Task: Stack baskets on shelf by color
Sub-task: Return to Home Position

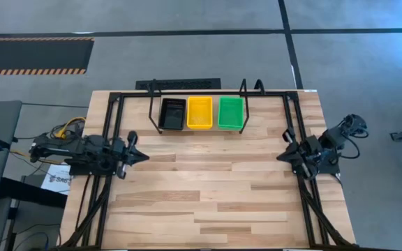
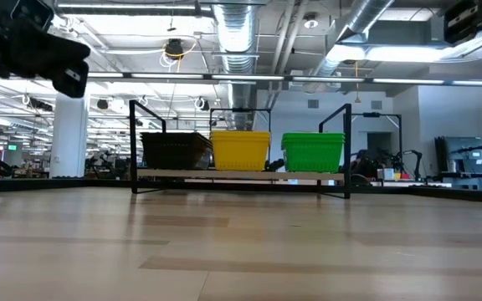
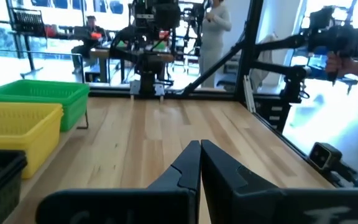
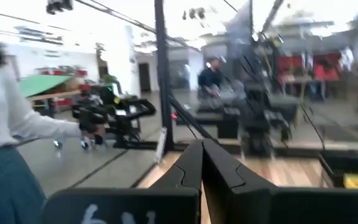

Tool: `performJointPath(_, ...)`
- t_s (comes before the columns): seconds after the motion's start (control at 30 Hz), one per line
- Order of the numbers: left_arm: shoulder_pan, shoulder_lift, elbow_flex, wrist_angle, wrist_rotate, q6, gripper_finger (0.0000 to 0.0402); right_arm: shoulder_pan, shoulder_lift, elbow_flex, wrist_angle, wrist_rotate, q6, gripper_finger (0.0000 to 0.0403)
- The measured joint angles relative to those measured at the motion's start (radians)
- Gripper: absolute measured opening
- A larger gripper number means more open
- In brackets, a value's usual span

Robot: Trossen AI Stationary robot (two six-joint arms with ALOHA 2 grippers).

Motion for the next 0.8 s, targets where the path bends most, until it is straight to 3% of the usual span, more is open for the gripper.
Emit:
performJointPath(0.2,0.0,0.001,-0.077,0.146,-0.002,0.006,0.0,-0.001,-0.001,-0.057,0.032,-0.005,-0.039,0.0029)
performJointPath(0.37,0.0,0.0,-0.077,0.148,-0.001,0.019,0.0,-0.001,-0.001,-0.127,0.149,-0.004,-0.237,0.0029)
performJointPath(0.47,0.0,0.0,-0.078,0.148,0.0,0.02,0.0,-0.006,-0.001,-0.182,0.219,0.037,-0.277,0.0029)
performJointPath(0.6,0.0,0.0,-0.078,0.147,0.0,0.023,0.0,-0.05,-0.001,-0.236,0.304,0.071,-0.269,0.0027)
performJointPath(0.8,0.001,0.0,-0.078,0.145,-0.001,0.049,0.0,-0.193,-0.001,-0.256,0.375,0.098,-0.407,0.0029)
